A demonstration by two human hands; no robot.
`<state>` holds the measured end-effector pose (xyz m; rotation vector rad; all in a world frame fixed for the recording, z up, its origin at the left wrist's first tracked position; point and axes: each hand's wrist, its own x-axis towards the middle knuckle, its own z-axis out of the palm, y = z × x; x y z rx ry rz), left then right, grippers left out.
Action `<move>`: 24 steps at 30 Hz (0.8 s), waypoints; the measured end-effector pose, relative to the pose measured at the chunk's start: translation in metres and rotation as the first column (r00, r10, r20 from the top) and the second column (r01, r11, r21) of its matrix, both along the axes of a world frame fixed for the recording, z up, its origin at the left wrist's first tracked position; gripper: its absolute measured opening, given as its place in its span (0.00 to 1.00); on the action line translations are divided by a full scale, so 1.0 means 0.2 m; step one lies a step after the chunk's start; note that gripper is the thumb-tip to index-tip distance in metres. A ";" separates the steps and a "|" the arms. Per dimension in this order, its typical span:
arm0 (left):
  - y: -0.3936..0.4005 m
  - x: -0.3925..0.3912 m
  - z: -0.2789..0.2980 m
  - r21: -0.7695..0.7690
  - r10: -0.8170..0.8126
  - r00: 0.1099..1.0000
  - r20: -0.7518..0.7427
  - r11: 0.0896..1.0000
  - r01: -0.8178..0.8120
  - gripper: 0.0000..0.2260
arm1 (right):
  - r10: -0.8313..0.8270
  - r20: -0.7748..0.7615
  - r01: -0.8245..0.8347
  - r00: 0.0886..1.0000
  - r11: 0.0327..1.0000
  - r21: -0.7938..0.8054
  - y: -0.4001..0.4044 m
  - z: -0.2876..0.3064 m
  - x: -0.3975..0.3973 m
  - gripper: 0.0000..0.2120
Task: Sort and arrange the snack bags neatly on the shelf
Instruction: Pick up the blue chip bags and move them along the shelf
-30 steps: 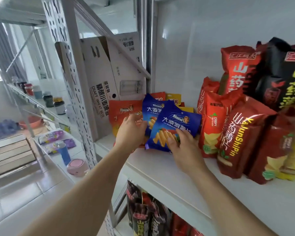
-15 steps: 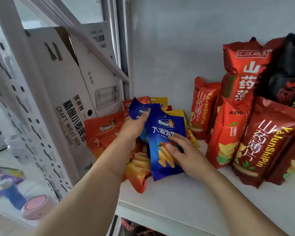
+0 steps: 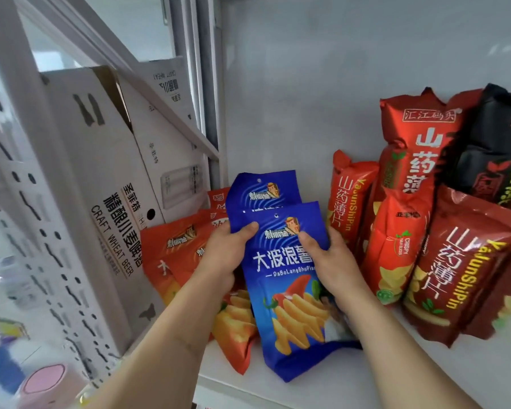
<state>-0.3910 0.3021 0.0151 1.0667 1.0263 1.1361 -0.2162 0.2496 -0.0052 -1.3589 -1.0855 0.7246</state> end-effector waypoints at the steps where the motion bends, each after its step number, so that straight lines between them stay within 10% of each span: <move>1: -0.02 0.00 0.00 0.012 -0.009 1.000 -0.004 1.000 0.009 0.09 | 0.014 -0.073 -0.015 0.997 1.000 -0.009 0.01 0.00 0.00 0.14; 9: -0.09 -0.06 0.02 0.228 0.231 0.938 -0.259 0.958 -0.174 0.17 | 0.143 -0.296 -0.192 0.944 0.971 -0.144 0.03 -0.03 0.02 0.12; 16: -0.14 -0.33 -0.17 0.515 0.648 0.453 -0.613 0.762 -0.393 0.24 | 0.201 -0.245 -0.258 0.949 0.937 -0.233 0.01 -0.04 0.03 0.10; 24: -0.12 -0.34 -0.24 0.051 0.601 0.727 -0.332 0.781 -0.623 0.47 | 0.200 -0.269 -0.267 0.942 0.933 -0.241 0.00 -0.04 0.01 0.09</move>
